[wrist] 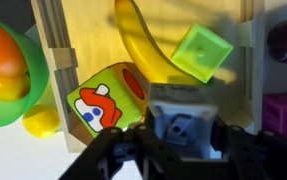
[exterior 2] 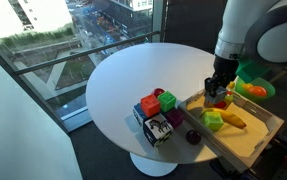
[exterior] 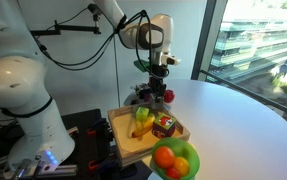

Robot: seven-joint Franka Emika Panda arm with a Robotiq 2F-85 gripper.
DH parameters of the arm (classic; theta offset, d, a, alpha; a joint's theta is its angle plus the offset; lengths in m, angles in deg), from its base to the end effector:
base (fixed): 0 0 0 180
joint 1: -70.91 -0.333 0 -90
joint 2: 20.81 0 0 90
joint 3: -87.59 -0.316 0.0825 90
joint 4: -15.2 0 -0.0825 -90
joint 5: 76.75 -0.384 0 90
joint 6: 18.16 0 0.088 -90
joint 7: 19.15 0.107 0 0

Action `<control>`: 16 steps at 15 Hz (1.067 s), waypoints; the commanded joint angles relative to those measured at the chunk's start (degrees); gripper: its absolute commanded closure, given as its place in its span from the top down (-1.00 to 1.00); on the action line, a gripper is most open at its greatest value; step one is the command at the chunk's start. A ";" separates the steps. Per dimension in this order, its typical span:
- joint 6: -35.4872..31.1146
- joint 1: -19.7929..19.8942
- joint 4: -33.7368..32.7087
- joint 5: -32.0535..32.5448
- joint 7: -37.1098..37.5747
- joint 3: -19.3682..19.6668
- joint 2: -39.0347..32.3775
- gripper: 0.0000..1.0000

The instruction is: Put the grey block in the box

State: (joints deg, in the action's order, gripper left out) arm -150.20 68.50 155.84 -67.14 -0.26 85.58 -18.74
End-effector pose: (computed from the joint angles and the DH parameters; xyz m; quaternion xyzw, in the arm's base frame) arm 0.4614 0.0322 0.3023 0.9944 -0.0663 -0.0436 0.0698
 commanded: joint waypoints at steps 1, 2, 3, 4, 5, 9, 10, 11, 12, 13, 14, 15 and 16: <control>-2.42 0.92 2.95 3.38 -0.17 0.21 3.00 0.50; -2.67 1.01 3.22 3.30 -0.48 0.22 3.35 0.51; -2.90 1.08 3.45 3.11 -0.56 0.17 3.72 0.64; -2.85 1.08 3.60 2.66 -0.72 0.10 4.08 0.78; -2.83 1.09 3.66 2.49 -0.73 0.02 4.41 0.94; -0.96 0.73 3.00 0.08 -1.68 -0.28 5.97 1.00; 0.32 0.50 2.61 -1.11 -2.30 -0.40 6.50 1.00; 1.24 0.31 2.42 -2.24 -2.98 -0.50 7.08 1.00; 3.28 0.03 1.96 -3.48 -3.83 -0.69 7.85 1.00; 5.05 -0.12 1.58 -4.52 -4.37 -0.84 8.46 1.00; 7.69 -0.27 0.95 -5.54 -5.10 -0.99 9.18 1.00; 10.21 -0.31 0.42 -6.26 -5.59 -1.12 9.91 1.00; 12.53 -0.29 -0.05 -6.59 -6.02 -1.16 10.79 1.00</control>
State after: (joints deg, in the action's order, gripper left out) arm -144.32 68.29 157.33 -71.46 -3.83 84.68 -10.98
